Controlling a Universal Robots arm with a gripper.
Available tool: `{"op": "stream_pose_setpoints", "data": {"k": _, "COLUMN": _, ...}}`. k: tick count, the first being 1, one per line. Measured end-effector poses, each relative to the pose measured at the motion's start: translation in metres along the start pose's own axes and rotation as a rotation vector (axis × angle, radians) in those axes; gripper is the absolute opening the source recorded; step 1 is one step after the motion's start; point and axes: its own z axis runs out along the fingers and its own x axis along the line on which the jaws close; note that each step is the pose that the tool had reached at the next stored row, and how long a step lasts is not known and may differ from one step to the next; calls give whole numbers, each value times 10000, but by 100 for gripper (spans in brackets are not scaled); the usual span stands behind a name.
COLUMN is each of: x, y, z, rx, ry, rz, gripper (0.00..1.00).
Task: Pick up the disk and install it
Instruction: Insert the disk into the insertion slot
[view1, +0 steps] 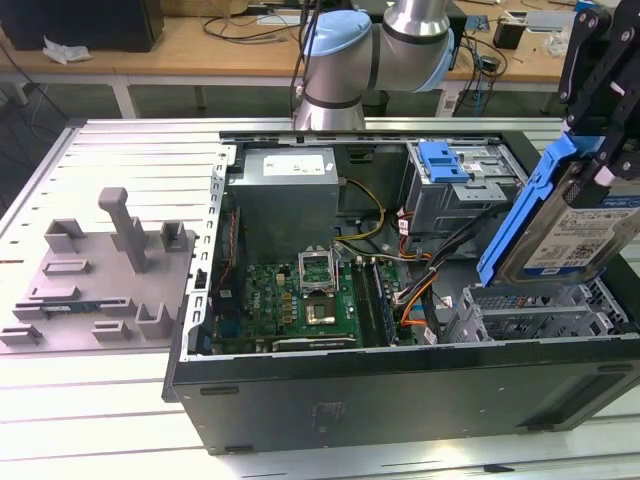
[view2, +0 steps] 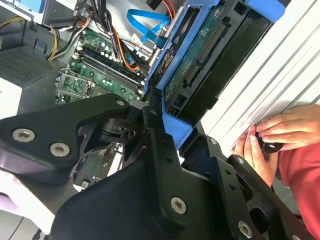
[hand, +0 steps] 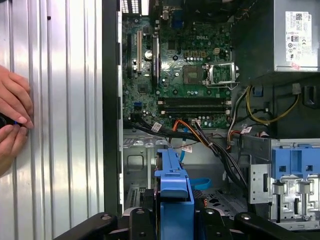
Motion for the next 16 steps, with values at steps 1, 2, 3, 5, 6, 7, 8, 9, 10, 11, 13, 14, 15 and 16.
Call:
{"op": "stream_pose_setpoints", "data": {"k": 1, "x": 0, "y": 0, "z": 3, "rx": -1, "ry": 2, "rz": -12, "gripper": 37}}
{"op": "stream_pose_setpoints", "data": {"k": 2, "x": 0, "y": 0, "z": 7, "rx": -1, "ry": 2, "rz": -19, "gripper": 37}}
{"op": "stream_pose_setpoints", "data": {"k": 3, "x": 0, "y": 0, "z": 9, "rx": -1, "ry": 2, "rz": -24, "gripper": 37}}
{"op": "stream_pose_setpoints", "data": {"k": 5, "x": 1, "y": 0, "z": 23, "rx": -3, "ry": 3, "rz": -52, "gripper": 37}}
{"op": "stream_pose_setpoints", "data": {"k": 6, "x": 1, "y": 0, "z": 31, "rx": -4, "ry": 3, "rz": -77, "gripper": 37}}
{"op": "stream_pose_setpoints", "data": {"k": 7, "x": 1, "y": -6, "z": 38, "rx": -6, "ry": 3, "rz": -112, "gripper": 37}}
{"op": "stream_pose_setpoints", "data": {"k": 8, "x": 2, "y": -12, "z": 44, "rx": -7, "ry": 4, "rz": -148, "gripper": 37}}
{"op": "stream_pose_setpoints", "data": {"k": 9, "x": 2, "y": -11, "z": 45, "rx": -8, "ry": 5, "rz": -158, "gripper": 37}}
{"op": "stream_pose_setpoints", "data": {"k": 10, "x": 2, "y": -11, "z": 47, "rx": -8, "ry": 4, "rz": -165, "gripper": 37}}
{"op": "stream_pose_setpoints", "data": {"k": 11, "x": 2, "y": -11, "z": 48, "rx": -8, "ry": 5, "rz": -166, "gripper": 37}}
{"op": "stream_pose_setpoints", "data": {"k": 13, "x": 5, "y": -12, "z": 52, "rx": -8, "ry": 2, "rz": -168, "gripper": 37}}
{"op": "stream_pose_setpoints", "data": {"k": 14, "x": 12, "y": -12, "z": 55, "rx": -8, "ry": 1, "rz": -168, "gripper": 37}}
{"op": "stream_pose_setpoints", "data": {"k": 15, "x": 16, "y": -12, "z": 55, "rx": -8, "ry": 3, "rz": -168, "gripper": 37}}
{"op": "stream_pose_setpoints", "data": {"k": 16, "x": 22, "y": -12, "z": 58, "rx": -9, "ry": 2, "rz": -167, "gripper": 37}}
